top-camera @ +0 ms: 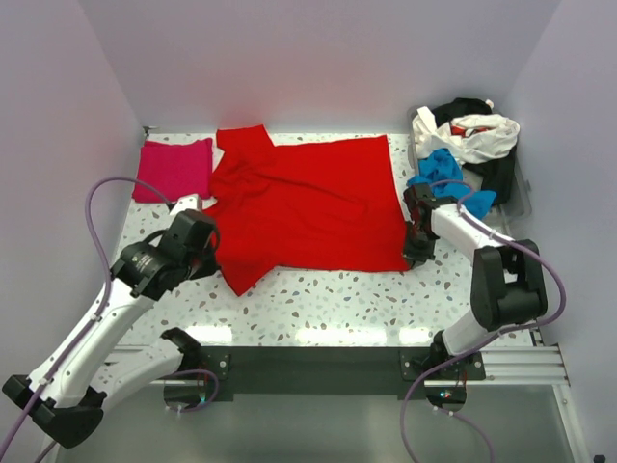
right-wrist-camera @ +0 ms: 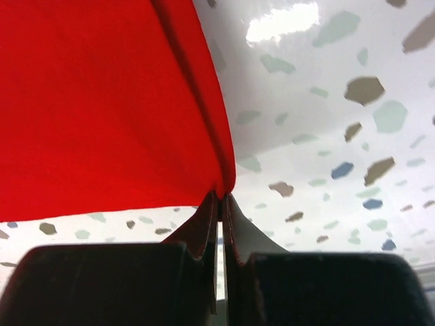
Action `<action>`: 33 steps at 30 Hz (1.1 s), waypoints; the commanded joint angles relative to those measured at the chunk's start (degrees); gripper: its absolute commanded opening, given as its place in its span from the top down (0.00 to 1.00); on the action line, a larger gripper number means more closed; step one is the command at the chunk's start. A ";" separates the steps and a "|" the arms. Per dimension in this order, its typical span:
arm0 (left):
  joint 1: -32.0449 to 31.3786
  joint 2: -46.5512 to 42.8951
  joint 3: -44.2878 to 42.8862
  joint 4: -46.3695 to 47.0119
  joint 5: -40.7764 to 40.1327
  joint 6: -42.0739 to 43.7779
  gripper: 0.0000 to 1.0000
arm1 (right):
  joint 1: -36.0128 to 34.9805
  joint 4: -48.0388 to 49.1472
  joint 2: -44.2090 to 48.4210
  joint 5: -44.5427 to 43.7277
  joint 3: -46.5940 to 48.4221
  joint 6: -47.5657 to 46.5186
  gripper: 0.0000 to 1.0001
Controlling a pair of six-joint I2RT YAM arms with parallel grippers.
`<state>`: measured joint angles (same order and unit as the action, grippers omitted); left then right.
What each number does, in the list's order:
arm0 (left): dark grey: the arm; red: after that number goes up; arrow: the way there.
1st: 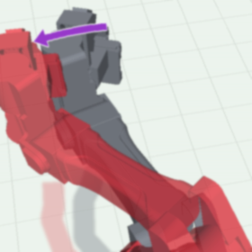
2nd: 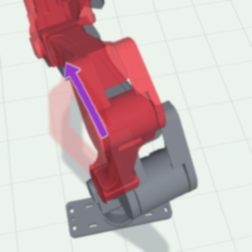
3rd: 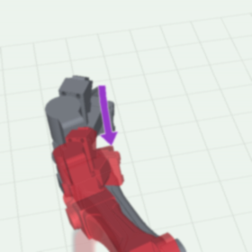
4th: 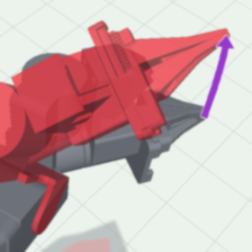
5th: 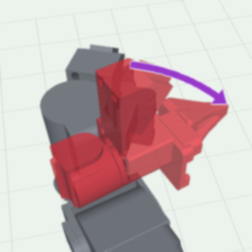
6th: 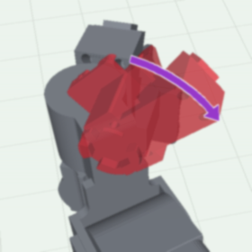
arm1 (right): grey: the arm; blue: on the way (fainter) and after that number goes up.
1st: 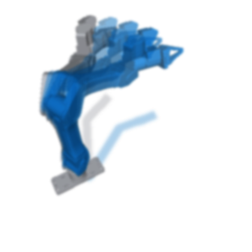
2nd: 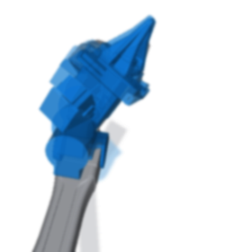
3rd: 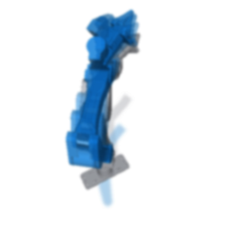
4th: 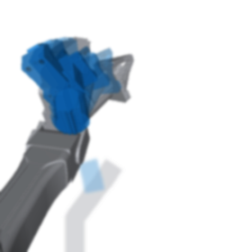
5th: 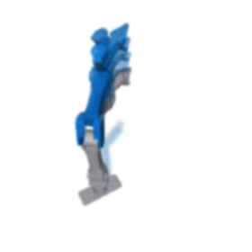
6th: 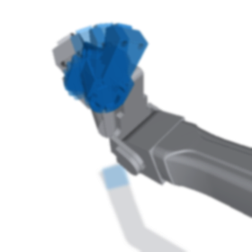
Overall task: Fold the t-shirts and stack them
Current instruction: Fold the tshirt
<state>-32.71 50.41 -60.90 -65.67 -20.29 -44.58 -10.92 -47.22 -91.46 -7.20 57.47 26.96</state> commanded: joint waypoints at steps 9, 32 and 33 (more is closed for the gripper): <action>-0.08 7.04 -7.99 -1.66 0.52 1.40 1.00 | 0.11 -9.47 2.70 -2.56 7.37 -2.96 1.00; 14.07 33.60 -20.91 26.46 8.86 30.76 1.00 | 2.39 -11.31 -19.98 1.84 36.73 -9.29 1.00; 14.08 35.52 -21.79 26.99 10.00 31.39 1.00 | 2.31 -11.57 -22.16 2.19 39.18 -9.47 1.00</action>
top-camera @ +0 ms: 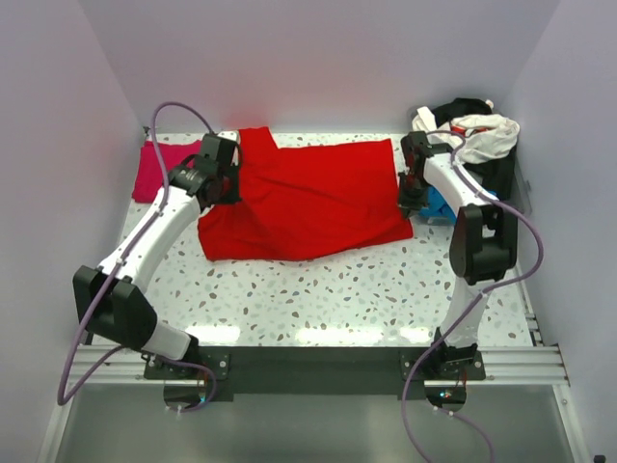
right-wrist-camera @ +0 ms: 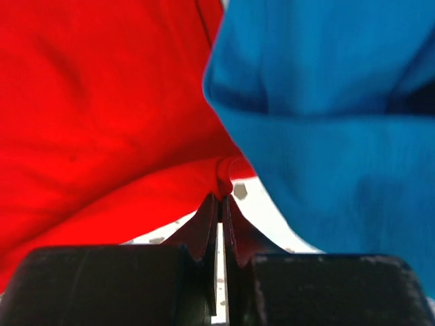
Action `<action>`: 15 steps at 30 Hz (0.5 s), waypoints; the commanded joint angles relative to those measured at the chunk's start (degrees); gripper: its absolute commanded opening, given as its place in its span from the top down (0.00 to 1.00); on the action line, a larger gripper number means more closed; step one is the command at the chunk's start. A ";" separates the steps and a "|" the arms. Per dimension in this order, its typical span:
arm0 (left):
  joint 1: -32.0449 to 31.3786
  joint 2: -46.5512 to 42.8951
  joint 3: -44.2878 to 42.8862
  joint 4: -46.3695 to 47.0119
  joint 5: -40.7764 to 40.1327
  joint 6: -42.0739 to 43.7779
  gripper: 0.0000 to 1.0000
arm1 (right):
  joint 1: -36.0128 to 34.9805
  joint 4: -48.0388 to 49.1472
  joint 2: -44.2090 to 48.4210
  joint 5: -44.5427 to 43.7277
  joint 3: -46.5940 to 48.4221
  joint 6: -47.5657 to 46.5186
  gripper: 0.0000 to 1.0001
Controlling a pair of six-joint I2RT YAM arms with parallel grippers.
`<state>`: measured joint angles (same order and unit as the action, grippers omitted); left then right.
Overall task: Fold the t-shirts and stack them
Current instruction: Fold the tshirt
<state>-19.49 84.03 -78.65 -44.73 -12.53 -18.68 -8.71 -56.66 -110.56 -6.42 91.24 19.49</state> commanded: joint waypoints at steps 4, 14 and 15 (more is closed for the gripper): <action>1.20 7.54 -11.32 5.71 1.73 7.42 1.00 | 0.18 -3.45 -6.77 2.02 10.53 -2.26 1.00; 3.93 13.52 -17.67 6.85 2.34 10.85 1.00 | 0.71 -5.56 -11.60 0.97 17.38 -3.66 1.00; 4.19 13.79 -18.28 6.85 1.99 10.94 1.00 | 0.80 -5.74 -11.95 0.70 17.83 -3.75 1.00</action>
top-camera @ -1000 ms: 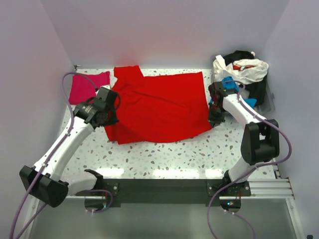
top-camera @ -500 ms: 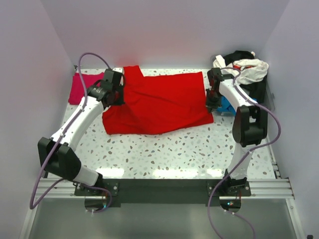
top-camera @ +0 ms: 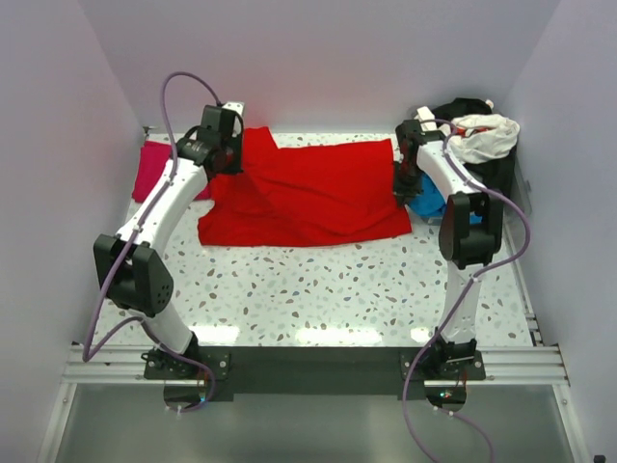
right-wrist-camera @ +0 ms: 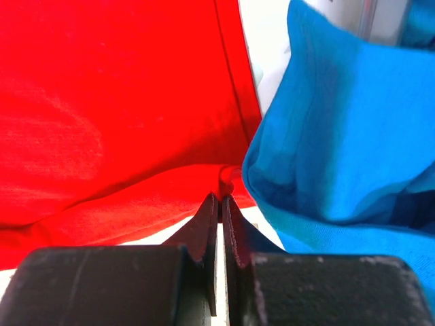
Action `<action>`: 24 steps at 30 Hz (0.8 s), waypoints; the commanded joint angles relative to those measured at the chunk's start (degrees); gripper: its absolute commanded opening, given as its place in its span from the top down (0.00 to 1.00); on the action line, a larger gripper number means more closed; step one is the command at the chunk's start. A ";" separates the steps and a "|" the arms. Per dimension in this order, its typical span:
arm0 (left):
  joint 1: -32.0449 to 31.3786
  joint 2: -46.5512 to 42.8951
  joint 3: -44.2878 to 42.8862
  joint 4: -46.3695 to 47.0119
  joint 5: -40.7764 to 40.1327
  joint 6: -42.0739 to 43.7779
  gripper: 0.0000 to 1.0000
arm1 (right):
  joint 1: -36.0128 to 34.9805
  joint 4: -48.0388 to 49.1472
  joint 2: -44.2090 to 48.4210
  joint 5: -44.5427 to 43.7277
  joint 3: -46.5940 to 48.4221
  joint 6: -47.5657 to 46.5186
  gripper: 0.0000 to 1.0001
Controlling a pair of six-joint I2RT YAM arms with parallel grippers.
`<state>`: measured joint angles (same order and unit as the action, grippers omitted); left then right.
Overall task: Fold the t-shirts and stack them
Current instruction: Fold the tshirt
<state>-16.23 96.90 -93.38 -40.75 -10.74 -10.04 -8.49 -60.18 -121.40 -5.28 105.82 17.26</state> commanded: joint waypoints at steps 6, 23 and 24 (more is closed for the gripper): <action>2.78 1.53 -4.79 3.22 0.81 2.57 1.00 | 1.28 -3.18 -2.96 -0.70 7.03 -1.61 1.00; 4.63 -1.10 -2.68 2.61 -2.00 1.61 1.00 | 1.99 -4.15 -6.56 -1.14 10.37 -1.70 1.00; 4.63 -1.36 -2.68 2.69 -2.26 1.61 1.00 | 1.99 -4.24 -6.65 -1.31 10.37 -1.70 1.00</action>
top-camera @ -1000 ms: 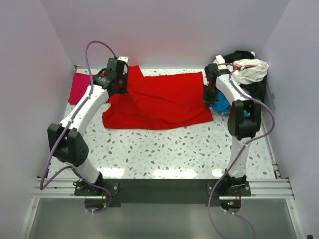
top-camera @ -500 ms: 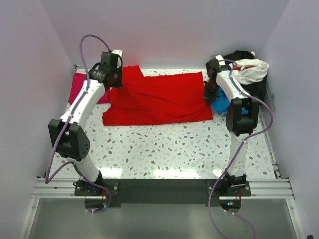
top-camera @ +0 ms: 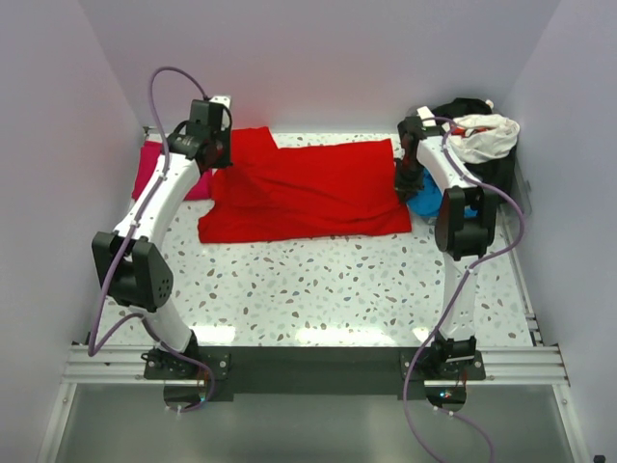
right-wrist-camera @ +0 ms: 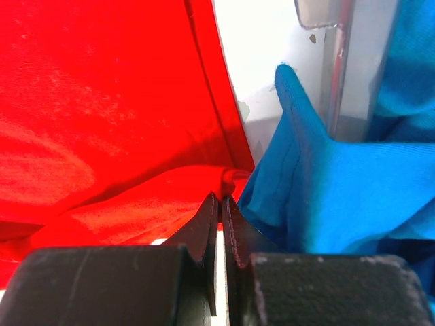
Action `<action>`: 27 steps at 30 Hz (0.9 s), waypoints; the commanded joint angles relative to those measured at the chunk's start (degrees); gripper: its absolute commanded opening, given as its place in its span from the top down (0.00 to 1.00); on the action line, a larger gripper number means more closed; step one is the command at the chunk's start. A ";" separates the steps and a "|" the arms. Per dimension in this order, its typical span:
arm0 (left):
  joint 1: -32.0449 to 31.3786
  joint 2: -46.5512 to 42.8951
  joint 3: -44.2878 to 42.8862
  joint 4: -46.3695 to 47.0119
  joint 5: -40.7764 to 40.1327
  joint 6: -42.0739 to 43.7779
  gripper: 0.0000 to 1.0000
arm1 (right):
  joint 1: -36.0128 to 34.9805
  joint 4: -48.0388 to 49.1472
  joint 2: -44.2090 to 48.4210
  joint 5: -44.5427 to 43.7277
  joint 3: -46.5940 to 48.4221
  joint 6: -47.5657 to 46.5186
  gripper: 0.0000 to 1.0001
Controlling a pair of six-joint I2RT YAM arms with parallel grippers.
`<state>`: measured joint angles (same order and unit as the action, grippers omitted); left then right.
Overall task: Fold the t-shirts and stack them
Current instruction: Fold the tshirt
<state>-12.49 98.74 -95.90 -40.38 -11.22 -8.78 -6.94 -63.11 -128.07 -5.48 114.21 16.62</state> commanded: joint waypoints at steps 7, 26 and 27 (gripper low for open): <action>2.21 -4.26 -0.17 2.68 -3.19 -0.98 1.00 | 0.44 -1.40 -0.34 -1.12 1.89 -1.07 1.00; 2.65 5.41 -9.81 5.14 0.14 -0.54 0.68 | 0.52 -1.05 -2.45 0.20 8.39 0.60 0.56; 2.65 5.76 -10.70 5.05 0.06 -0.80 0.53 | 0.52 -0.61 -1.92 0.46 8.48 0.69 0.48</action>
<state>-10.37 103.96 -101.03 -38.48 -12.01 -9.21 -6.70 -63.44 -131.61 -5.37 119.15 17.15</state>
